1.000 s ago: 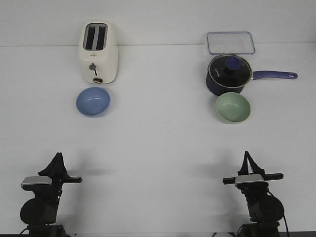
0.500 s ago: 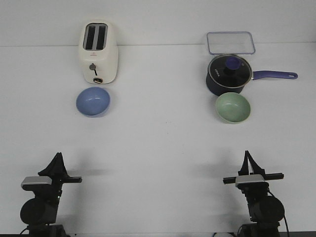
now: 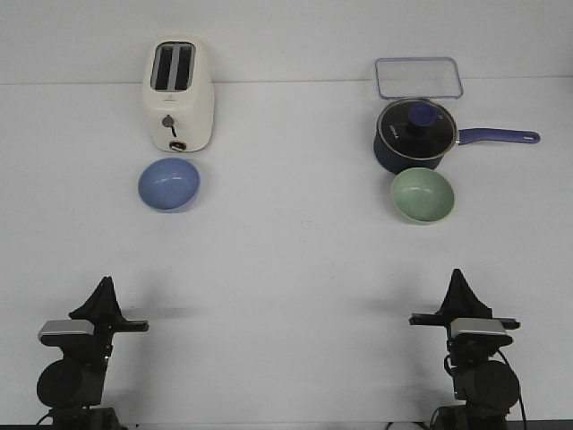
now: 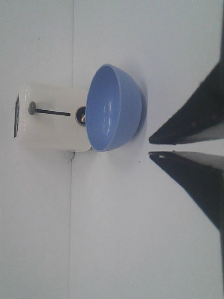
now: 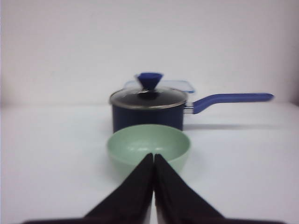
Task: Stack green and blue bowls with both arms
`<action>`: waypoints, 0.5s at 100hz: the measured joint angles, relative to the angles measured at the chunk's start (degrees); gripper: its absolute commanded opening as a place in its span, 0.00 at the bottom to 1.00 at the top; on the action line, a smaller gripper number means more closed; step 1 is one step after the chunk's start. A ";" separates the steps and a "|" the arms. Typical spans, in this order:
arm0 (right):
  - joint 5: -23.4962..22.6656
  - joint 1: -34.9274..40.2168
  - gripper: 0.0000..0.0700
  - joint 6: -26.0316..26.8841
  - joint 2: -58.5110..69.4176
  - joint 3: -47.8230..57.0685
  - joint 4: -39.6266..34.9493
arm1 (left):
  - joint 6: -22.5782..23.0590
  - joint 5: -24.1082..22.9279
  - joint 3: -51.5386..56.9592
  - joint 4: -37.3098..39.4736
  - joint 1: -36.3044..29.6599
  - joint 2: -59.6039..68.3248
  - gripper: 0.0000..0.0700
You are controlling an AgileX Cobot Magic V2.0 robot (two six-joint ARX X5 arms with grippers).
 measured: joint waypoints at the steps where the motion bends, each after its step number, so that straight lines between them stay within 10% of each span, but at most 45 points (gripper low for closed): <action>1: 0.24 0.00 0.00 0.48 0.02 0.04 -0.04 | 0.00 -0.02 0.00 0.00 0.00 0.00 0.02; 50: 1.07 -1.90 0.02 10.84 31.17 26.60 -18.25 | 0.00 -0.02 0.00 0.00 0.00 0.00 0.02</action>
